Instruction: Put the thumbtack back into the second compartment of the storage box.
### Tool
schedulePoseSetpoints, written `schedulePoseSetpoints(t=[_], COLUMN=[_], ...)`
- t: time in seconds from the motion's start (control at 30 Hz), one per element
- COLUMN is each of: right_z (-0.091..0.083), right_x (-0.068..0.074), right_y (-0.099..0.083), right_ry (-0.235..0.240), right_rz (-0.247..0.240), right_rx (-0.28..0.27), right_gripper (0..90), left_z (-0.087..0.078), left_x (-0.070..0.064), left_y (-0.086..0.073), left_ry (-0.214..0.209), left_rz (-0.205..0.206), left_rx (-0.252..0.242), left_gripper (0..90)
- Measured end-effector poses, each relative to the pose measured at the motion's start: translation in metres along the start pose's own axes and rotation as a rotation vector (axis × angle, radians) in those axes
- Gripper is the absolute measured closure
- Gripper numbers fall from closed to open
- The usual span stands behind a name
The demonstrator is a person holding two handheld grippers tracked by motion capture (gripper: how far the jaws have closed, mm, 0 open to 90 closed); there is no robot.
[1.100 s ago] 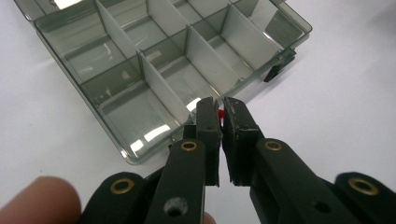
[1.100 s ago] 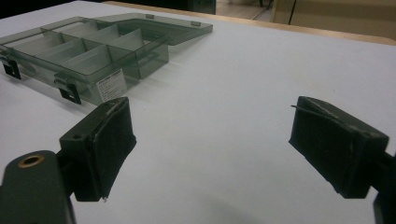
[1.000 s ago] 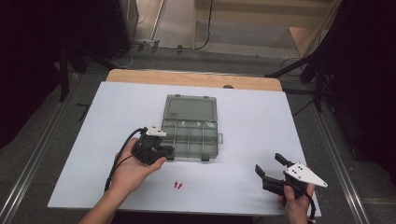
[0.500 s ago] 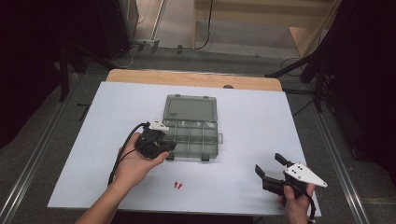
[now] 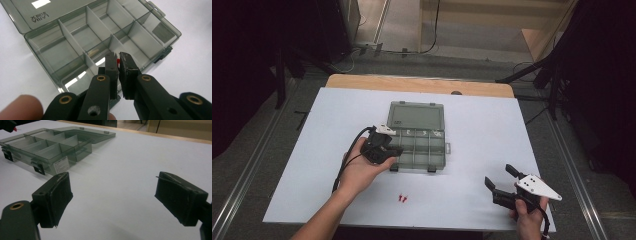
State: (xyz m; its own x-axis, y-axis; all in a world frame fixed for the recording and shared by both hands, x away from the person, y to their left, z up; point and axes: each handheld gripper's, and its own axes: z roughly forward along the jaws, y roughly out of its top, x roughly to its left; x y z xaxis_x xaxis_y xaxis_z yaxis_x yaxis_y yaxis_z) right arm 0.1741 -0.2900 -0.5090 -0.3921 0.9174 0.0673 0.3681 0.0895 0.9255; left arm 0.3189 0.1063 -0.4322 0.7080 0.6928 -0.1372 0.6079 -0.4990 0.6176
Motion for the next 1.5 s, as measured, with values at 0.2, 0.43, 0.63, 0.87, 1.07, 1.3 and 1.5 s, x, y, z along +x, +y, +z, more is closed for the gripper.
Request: schedulePoseSetpoints(t=[0.2, 0.43, 0.63, 0.87, 1.07, 1.3, 1.5], right_z=[0.0, 0.0, 0.001, 0.001, 0.001, 0.002, 0.002], right_x=[0.0, 0.0, -0.001, -0.001, -0.001, -0.001, -0.001], right_y=[0.0, 0.0, -0.001, -0.001, -0.001, -0.001, -0.001], right_ry=[0.0, -0.002, -0.003, -0.005, -0.004, -0.003, -0.004], right_rz=[-0.001, 0.0, -0.001, -0.001, -0.002, 0.002, 0.004], right_rx=[0.002, 0.005, 0.006, 0.008, 0.007, 0.01, 0.009], right_gripper=[13.9, 13.9, 13.9, 13.9, 13.9, 13.9, 13.9], left_z=[0.005, 0.012, 0.016, 0.021, 0.028, 0.035, 0.04], left_x=[0.002, 0.005, 0.009, 0.011, 0.015, 0.022, 0.027], left_y=[0.005, 0.01, 0.015, 0.021, 0.024, 0.028, 0.03], left_ry=[0.002, 0.008, 0.021, 0.016, 0.027, 0.038, 0.038], left_rz=[0.005, 0.008, 0.009, 0.005, 0.005, -0.003, -0.009], left_rx=[0.0, -0.004, -0.007, -0.003, -0.003, 0.01, 0.019], left_gripper=[85.5, 85.5, 85.5, 85.5, 85.5, 85.5, 85.4])
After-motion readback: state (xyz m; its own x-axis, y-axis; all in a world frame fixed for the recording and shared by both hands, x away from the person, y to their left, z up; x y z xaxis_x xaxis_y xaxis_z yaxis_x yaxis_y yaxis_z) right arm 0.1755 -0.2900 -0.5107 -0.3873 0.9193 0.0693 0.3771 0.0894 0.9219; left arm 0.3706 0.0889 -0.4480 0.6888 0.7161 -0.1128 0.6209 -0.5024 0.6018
